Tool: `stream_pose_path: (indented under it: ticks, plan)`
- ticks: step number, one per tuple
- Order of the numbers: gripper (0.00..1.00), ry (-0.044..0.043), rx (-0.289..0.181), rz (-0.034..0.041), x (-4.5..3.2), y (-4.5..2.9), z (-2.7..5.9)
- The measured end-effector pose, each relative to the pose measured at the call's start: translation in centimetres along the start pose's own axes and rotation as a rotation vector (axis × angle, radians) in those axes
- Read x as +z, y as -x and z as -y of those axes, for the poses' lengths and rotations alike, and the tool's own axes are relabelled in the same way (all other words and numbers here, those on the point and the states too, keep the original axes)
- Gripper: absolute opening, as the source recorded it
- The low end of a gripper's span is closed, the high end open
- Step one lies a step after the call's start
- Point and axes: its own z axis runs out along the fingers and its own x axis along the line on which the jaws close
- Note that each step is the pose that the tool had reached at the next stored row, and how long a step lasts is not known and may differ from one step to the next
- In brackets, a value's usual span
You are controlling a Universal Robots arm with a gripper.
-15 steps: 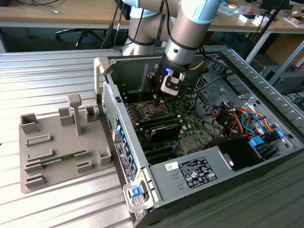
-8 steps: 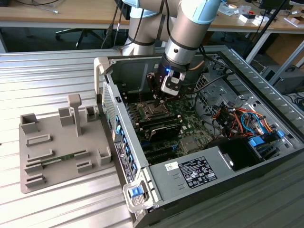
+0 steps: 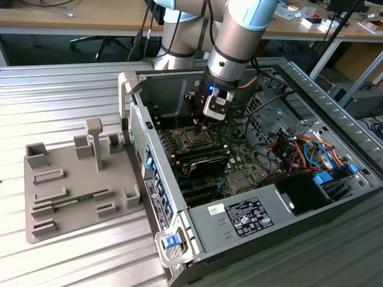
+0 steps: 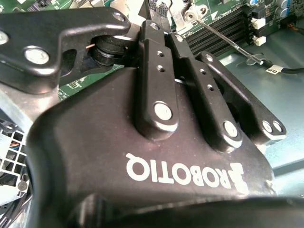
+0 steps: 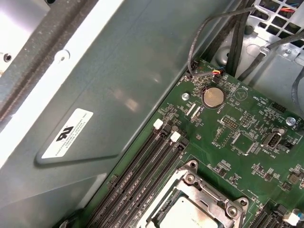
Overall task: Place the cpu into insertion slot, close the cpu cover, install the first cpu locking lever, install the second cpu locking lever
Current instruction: 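Install the first cpu locking lever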
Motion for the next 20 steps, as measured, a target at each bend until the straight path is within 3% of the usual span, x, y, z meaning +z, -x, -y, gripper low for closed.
stream_pose_path:
  ticks: [20]
  plan:
    - [0.10,-0.0011,-0.023,0.0017,0.00,0.00,0.00]
